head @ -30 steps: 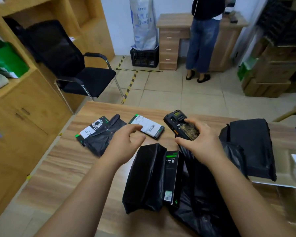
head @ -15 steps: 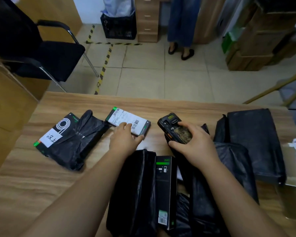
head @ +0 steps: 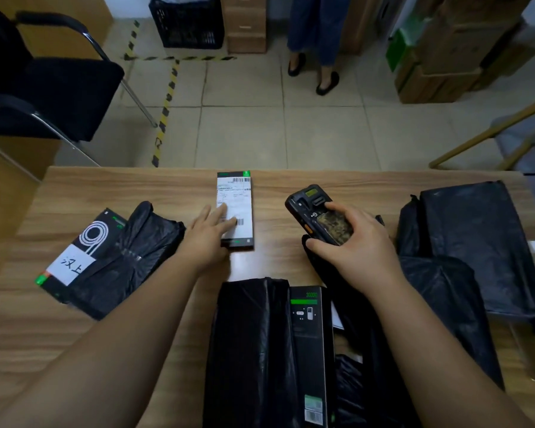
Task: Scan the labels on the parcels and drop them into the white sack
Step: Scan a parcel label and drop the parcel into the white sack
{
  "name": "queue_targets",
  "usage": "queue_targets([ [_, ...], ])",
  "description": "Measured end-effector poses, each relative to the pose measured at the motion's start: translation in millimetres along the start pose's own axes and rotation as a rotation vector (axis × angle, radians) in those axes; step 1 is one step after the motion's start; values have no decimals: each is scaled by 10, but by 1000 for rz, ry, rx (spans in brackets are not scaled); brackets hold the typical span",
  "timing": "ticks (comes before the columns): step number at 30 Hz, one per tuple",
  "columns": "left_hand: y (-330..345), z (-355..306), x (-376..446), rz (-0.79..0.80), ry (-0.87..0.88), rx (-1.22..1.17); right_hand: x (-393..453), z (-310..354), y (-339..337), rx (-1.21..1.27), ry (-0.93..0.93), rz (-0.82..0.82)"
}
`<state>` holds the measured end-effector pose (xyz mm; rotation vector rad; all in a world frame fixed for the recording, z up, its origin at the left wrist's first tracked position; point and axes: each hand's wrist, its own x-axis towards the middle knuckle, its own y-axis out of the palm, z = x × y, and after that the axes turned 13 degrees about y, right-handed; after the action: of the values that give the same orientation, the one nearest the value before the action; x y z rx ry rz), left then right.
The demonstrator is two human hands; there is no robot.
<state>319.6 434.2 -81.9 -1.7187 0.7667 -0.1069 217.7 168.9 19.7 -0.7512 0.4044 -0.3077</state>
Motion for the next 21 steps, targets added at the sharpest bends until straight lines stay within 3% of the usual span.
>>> queue_targets([
  [4, 52, 25, -139, -198, -94, -274, -10, 33, -21, 12, 2, -23],
  [7, 96, -153, -43, -355, -270, -321, -30, 28, -35, 8, 10, -25],
  [14, 26, -449, 111, -170, -647, -330, -139, -18, -61, -17, 6, -17],
  [18, 47, -407, -42, -181, -588, -345, -263, -33, -130, -4, -10, -1],
  [21, 20, -419, -245, -268, -492, -521, -359, -42, -187, 2, -23, 6],
])
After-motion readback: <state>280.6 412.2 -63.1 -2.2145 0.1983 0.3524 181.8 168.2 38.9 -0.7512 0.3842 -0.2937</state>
